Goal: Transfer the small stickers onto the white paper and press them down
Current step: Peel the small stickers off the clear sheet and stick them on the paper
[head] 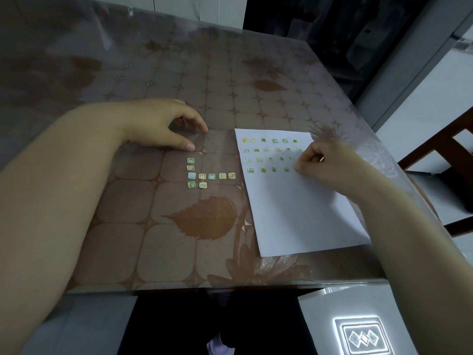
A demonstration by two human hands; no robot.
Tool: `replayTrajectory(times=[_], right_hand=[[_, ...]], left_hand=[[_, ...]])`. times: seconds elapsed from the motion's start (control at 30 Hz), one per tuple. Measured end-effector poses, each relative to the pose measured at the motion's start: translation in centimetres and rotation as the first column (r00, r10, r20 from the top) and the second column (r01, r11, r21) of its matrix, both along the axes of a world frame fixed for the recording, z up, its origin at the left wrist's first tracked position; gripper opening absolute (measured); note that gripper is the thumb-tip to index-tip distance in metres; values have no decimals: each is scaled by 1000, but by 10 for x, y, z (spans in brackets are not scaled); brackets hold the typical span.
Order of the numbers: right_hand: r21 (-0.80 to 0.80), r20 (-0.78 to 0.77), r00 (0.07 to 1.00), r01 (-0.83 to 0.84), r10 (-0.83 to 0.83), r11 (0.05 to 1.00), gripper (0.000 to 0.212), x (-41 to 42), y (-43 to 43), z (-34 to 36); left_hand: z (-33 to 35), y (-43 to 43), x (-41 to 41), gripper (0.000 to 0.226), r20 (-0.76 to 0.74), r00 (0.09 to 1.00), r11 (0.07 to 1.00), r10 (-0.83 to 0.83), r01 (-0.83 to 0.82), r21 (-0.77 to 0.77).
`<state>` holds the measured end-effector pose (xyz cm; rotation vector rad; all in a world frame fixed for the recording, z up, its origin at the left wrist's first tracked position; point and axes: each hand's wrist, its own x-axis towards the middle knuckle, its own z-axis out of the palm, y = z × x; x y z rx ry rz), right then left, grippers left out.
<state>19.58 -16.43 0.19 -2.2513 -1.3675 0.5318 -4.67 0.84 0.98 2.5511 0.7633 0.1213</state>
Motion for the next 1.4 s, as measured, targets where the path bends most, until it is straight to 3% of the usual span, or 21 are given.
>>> replayTrajectory(times=[0.13, 0.27, 0.37, 0.43, 0.53, 0.73, 0.97, 1.07, 1.23, 1.4], right_hand=[[-37, 114, 992, -43, 47, 998, 20, 1, 3, 7], [114, 173, 957, -256, 235, 960, 13, -42, 14, 15], [91, 219, 886, -436, 409, 895, 11, -87, 28, 16], [96, 232, 872, -461, 431, 882, 16, -106, 41, 12], [115, 228, 896, -413, 381, 903, 18, -120, 56, 4], [124, -11, 938, -341, 345, 932, 8, -122, 65, 1], [187, -77, 930, -339, 358, 922, 6, -121, 57, 2], [249, -115, 949, -258, 293, 934, 7, -94, 44, 21], [53, -72, 993, -87, 91, 995, 7, -5, 2, 33], [-59, -197, 977, 69, -79, 996, 8, 10, -17, 20]], left_hand=[[1, -1, -1, 38, -7, 1000, 1000, 18, -18, -16], [1, -2, -1, 38, -17, 1000, 1000, 18, -18, -15], [1, -3, -1, 38, -16, 1000, 1000, 9, -9, 8], [1, -3, -1, 37, -15, 1000, 1000, 3, -2, 17], [1, -4, -1, 37, -17, 1000, 1000, 12, -11, 21], [3, -7, 1, 36, -10, 1000, 1000, 7, -7, 21], [2, -6, 1, 37, -14, 1000, 1000, 20, -19, 19], [0, -4, 1, 35, -11, 1000, 999, 27, -26, 28], [-1, -2, 2, 36, -11, 1000, 999, 27, -26, 36], [-2, -1, 2, 36, -8, 1000, 999, 27, -27, 41]])
